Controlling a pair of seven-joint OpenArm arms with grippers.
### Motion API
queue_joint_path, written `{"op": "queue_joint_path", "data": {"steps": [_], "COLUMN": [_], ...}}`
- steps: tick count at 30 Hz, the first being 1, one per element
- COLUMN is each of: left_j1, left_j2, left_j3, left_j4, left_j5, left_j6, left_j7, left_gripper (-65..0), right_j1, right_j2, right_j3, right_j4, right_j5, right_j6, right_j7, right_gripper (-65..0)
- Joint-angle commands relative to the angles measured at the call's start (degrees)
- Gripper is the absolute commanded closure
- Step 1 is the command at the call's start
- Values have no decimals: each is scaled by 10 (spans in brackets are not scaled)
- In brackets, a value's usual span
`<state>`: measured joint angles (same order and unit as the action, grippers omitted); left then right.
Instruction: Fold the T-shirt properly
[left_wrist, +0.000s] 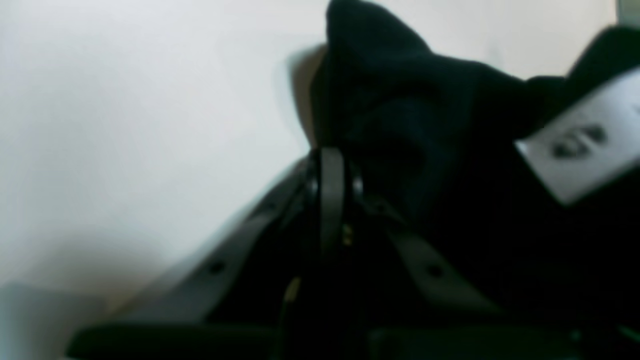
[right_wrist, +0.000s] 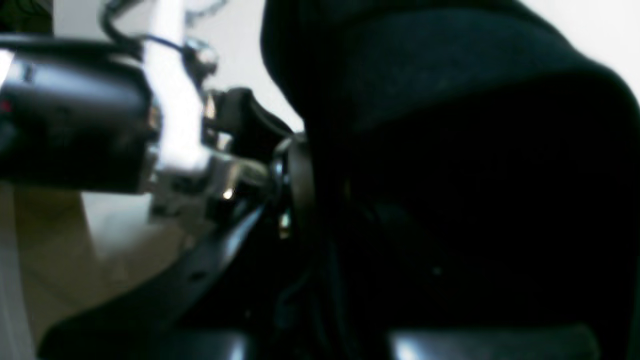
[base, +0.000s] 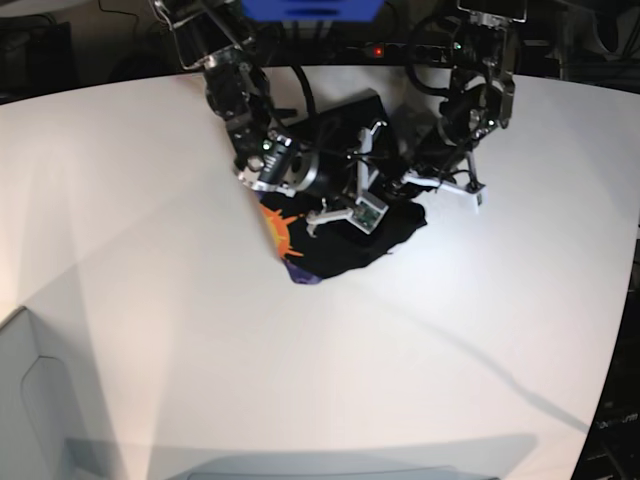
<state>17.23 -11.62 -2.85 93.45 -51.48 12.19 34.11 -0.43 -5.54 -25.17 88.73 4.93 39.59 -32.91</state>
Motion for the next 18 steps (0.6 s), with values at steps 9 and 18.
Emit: {"op": "queue_joint_path", "data": {"steps": [9,18], "left_j1": [0,19], "left_j2": [-5,-13], "left_j3": [-2,-4], "left_j4": [8,26], "left_j5": [2,0], "left_j6": [7,7], "left_j7": [3,1], "left_gripper": [0,0], "right_j1": [9,-38], "right_j2": [-9,-5], "right_j3": [-11,97], "right_j4": [16,173], "right_j5": [15,15], "right_j6": [4,4], "right_j7": [14,19], "right_gripper": [-198,-310]}}
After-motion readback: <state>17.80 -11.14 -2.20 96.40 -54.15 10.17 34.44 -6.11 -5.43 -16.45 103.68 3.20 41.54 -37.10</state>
